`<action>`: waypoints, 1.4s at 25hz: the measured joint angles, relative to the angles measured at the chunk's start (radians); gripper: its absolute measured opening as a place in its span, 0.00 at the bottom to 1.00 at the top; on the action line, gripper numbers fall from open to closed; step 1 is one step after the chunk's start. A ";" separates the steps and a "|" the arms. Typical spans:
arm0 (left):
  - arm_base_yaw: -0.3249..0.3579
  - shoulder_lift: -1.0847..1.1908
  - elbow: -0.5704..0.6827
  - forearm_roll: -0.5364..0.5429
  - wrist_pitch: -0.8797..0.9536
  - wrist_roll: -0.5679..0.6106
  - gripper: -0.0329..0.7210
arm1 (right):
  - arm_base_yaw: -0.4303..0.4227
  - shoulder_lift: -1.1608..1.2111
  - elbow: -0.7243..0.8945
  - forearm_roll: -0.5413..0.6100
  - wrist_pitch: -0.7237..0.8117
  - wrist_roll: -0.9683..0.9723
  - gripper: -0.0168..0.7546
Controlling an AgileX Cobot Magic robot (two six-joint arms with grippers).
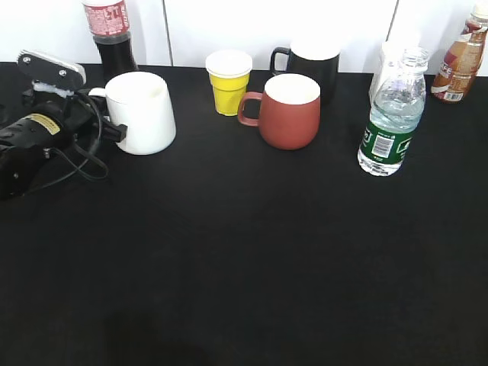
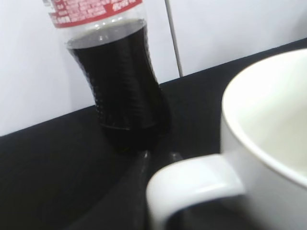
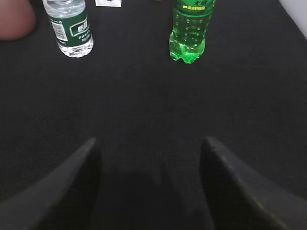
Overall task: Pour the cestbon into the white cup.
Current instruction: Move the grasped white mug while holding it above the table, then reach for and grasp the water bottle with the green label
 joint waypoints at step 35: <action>-0.337 -0.581 0.299 0.064 0.077 -0.164 0.11 | 0.240 0.989 0.210 -0.043 -1.301 -0.041 0.49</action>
